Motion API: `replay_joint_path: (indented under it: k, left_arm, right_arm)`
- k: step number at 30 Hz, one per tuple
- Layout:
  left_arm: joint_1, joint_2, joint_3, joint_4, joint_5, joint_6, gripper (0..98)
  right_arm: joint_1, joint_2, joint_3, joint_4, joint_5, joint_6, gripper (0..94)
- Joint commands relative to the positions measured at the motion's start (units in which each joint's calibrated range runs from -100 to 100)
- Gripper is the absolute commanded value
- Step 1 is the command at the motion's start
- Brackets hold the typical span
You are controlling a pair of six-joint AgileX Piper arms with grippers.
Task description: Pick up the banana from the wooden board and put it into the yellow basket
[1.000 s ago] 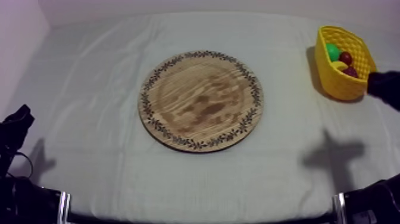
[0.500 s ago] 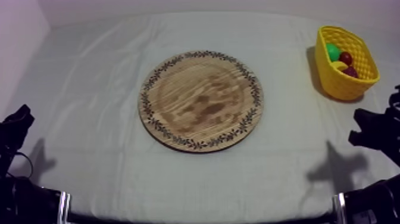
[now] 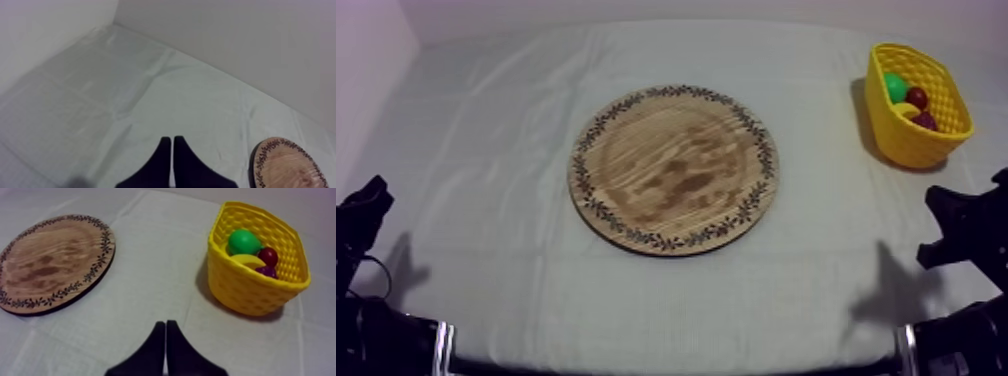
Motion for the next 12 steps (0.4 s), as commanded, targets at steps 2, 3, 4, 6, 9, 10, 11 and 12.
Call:
replay_joint_path:
  k: [2, 3, 4, 6, 9, 10, 11, 12]
  left_arm:
    - [-0.01, 0.04, 0.0, -0.02, 0.0, 0.01, 0.1]
    - [-0.01, 0.04, 0.0, -0.02, 0.0, 0.01, 0.1]
    - [-0.01, 0.04, 0.0, -0.02, 0.0, 0.01, 0.1]
    - [-0.01, 0.04, 0.0, -0.02, 0.0, 0.01, 0.1]
    - [-0.01, 0.04, 0.0, -0.02, 0.0, 0.01, 0.1]
    - [-0.01, 0.04, 0.0, -0.02, 0.0, 0.01, 0.1]
    - [-0.01, 0.04, 0.0, -0.02, 0.0, 0.01, 0.1]
    - [-0.01, 0.04, 0.0, -0.02, 0.0, 0.01, 0.1]
  right_arm:
    - [-0.01, -0.95, 0.07, -0.07, -0.61, 0.37, 0.6]
    - [-0.04, -1.45, 0.08, -0.07, -0.82, 0.43, 0.6]
    - [-0.1, -2.01, 0.08, -0.08, -1.11, 0.5, 0.6]
    - [-0.27, -2.67, 0.09, -0.08, -1.26, 0.56, 0.5]
    - [-0.37, -3.09, 0.09, -0.08, -1.35, 0.62, 0.5]
    - [-0.38, -3.15, 0.09, -0.08, -1.36, 0.65, 0.5]
    - [-0.38, -3.2, 0.09, -0.08, -1.37, 0.7, 0.5]
    - [-0.39, -3.23, 0.09, -0.08, -1.38, 0.73, 0.5]
